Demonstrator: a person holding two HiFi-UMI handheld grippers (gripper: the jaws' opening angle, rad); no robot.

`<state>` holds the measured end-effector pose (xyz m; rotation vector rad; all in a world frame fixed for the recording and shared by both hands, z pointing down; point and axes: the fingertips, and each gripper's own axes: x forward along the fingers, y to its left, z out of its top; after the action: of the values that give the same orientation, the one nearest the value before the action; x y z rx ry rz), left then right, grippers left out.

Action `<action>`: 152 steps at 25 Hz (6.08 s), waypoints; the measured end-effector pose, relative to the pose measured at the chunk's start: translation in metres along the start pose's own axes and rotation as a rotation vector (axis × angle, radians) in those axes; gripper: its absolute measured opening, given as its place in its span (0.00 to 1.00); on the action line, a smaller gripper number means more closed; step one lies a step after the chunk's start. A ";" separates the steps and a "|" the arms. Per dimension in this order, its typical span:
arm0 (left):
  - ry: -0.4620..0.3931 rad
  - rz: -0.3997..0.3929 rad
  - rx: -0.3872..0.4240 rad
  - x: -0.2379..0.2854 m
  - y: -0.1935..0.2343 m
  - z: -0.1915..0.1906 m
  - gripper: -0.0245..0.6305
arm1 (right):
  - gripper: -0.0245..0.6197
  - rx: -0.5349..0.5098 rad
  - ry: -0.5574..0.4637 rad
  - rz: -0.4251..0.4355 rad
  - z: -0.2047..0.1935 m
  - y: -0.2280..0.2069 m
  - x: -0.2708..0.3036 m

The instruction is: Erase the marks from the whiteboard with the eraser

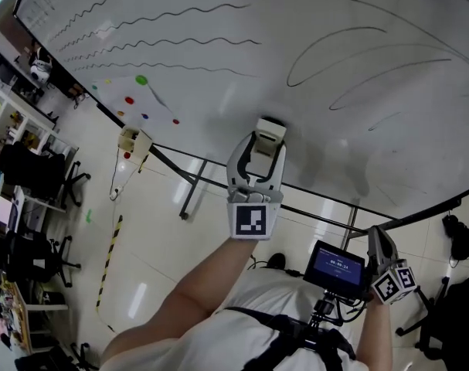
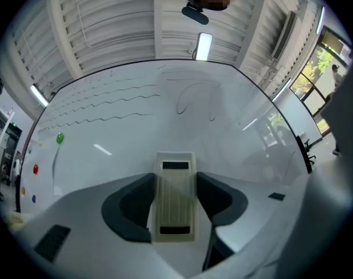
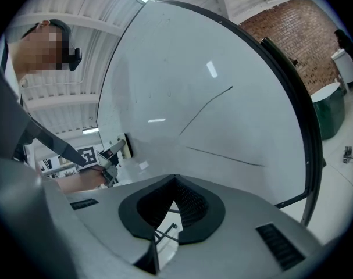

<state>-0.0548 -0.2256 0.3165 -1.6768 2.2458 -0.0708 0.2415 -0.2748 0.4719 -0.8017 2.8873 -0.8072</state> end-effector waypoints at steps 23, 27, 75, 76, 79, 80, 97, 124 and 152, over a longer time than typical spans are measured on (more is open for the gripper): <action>0.097 0.181 -0.041 0.008 -0.045 0.007 0.42 | 0.06 0.032 0.025 0.033 0.029 -0.076 -0.061; 0.073 0.080 -0.014 0.015 -0.119 0.018 0.42 | 0.06 0.044 0.034 0.047 0.030 -0.088 -0.071; 0.486 0.349 -0.646 -0.045 -0.035 -0.210 0.42 | 0.06 0.072 0.004 -0.004 0.021 -0.080 -0.063; 0.486 0.352 -0.678 -0.045 -0.043 -0.211 0.42 | 0.06 0.077 0.003 -0.010 0.021 -0.082 -0.066; 0.475 0.313 -0.767 -0.039 -0.074 -0.197 0.42 | 0.06 0.081 0.010 -0.016 0.019 -0.089 -0.072; 0.468 0.286 -0.799 -0.036 -0.087 -0.190 0.42 | 0.06 0.081 0.014 -0.015 0.019 -0.092 -0.074; 0.369 0.037 -0.751 -0.021 -0.192 -0.130 0.41 | 0.06 0.037 0.070 0.001 0.040 -0.133 -0.102; 0.505 0.269 -0.800 -0.062 0.027 -0.273 0.42 | 0.06 0.083 0.033 -0.138 -0.023 -0.042 -0.008; 0.481 0.160 -1.152 -0.036 -0.296 -0.221 0.43 | 0.06 0.064 0.075 -0.046 0.046 -0.193 -0.131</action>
<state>0.1623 -0.3162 0.6033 -2.0841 3.0425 1.1824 0.4531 -0.3733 0.5149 -0.8529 2.9004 -0.9485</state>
